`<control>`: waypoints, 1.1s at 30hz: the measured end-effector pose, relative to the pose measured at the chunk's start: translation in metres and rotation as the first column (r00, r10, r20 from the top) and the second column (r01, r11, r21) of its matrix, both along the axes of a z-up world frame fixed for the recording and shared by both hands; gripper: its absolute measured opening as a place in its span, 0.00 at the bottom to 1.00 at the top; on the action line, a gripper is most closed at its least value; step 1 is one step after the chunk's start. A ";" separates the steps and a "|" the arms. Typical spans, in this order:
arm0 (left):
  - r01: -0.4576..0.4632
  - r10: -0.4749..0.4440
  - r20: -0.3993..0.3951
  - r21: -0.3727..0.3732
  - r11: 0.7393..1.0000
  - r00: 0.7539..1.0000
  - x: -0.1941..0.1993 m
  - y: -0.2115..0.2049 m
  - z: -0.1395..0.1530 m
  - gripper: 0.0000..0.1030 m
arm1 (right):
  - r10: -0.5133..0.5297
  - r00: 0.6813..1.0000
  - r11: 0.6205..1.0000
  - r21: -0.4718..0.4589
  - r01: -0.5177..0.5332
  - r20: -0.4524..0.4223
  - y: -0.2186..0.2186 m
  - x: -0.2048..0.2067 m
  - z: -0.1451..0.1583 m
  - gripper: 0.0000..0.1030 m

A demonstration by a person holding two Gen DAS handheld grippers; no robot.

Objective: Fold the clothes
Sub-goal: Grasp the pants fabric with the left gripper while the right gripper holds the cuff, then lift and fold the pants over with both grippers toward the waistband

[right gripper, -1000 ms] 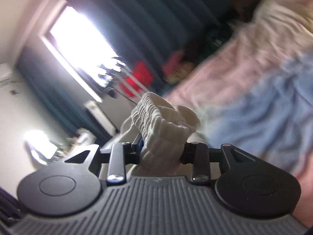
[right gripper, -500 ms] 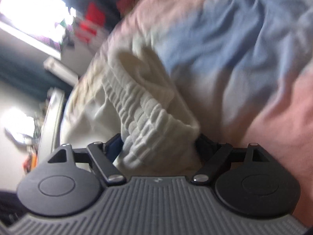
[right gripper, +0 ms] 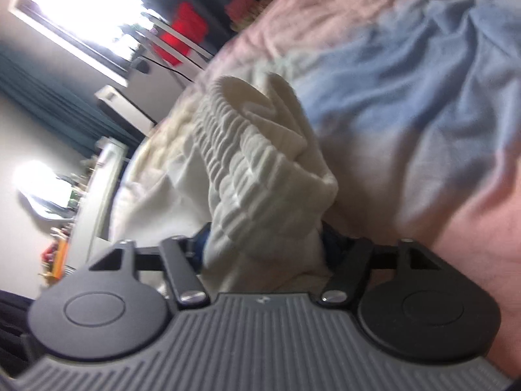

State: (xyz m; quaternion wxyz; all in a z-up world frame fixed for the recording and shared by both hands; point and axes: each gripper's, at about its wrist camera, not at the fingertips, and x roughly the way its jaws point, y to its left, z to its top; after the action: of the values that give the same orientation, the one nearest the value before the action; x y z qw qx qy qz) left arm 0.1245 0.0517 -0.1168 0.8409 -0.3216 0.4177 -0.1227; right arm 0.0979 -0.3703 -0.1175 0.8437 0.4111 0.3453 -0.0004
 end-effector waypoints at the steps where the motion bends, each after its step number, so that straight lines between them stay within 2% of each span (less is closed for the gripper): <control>1: 0.014 -0.015 0.016 0.023 1.000 1.000 -0.001 -0.003 0.004 0.72 | -0.002 1.000 1.000 -0.007 0.002 0.006 0.000 -0.001 0.003 0.54; 2: 0.029 -0.030 0.033 0.045 0.999 0.999 -0.003 -0.005 0.008 0.64 | -0.004 1.000 1.000 -0.014 0.004 0.012 0.001 -0.003 0.007 0.47; 3: 0.042 -0.046 0.063 0.062 0.997 0.997 -0.006 -0.007 0.014 0.57 | -0.006 1.000 1.000 -0.022 0.007 0.020 0.001 -0.004 0.010 0.44; 6: 0.072 -0.079 0.133 0.060 0.996 0.988 -0.014 -0.008 0.033 0.44 | -0.002 0.996 0.997 -0.075 0.009 0.091 0.010 -0.015 0.037 0.38; 12: 0.164 -0.152 0.208 -0.039 0.986 0.966 -0.025 -0.053 0.068 0.37 | -0.043 0.960 0.972 -0.212 0.104 0.278 0.013 -0.070 0.107 0.36; 15: 0.213 -0.185 0.244 -0.090 0.973 0.952 -0.030 -0.079 0.086 0.36 | -0.095 0.941 0.973 -0.169 0.157 0.325 -0.021 -0.089 0.129 0.36; 18: 0.244 -0.211 0.255 -0.102 0.965 0.943 -0.010 -0.135 0.109 0.36 | -0.158 0.930 0.970 -0.123 0.209 0.332 -0.066 -0.097 0.141 0.36; 21: 0.288 -0.256 0.256 -0.097 0.953 0.932 0.025 -0.206 0.130 0.35 | -0.222 0.919 0.954 -0.124 0.274 0.325 -0.120 -0.089 0.154 0.36; 24: 0.325 -0.294 0.299 -0.057 0.944 0.908 0.056 -0.284 0.141 0.36 | -0.303 0.893 0.927 -0.115 0.358 0.333 -0.175 -0.071 0.163 0.36; 27: 0.345 -0.321 0.318 -0.022 0.938 0.892 0.091 -0.353 0.139 0.36 | -0.386 0.844 0.869 -0.161 0.468 0.372 -0.219 -0.050 0.163 0.36; 28: 0.345 -0.326 0.330 0.000 0.939 0.886 0.101 -0.374 0.136 0.36 | -0.397 0.837 0.854 -0.183 0.487 0.377 -0.230 -0.043 0.158 0.37; 31: 0.359 -0.365 0.329 0.081 0.930 0.871 0.126 -0.423 0.112 0.36 | -0.436 0.832 0.831 -0.201 0.519 0.344 -0.262 -0.020 0.126 0.37; 33: 0.377 -0.406 0.313 0.151 0.914 0.859 0.132 -0.444 0.091 0.37 | -0.457 0.839 0.829 -0.201 0.522 0.296 -0.278 -0.011 0.093 0.37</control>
State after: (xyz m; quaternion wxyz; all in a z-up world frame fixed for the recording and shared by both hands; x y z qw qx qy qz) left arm 0.2569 -0.3924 -0.0253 0.8699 -0.1683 0.3289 -0.3268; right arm 0.0869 -0.6480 -0.0242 0.8981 0.3627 0.1214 -0.2171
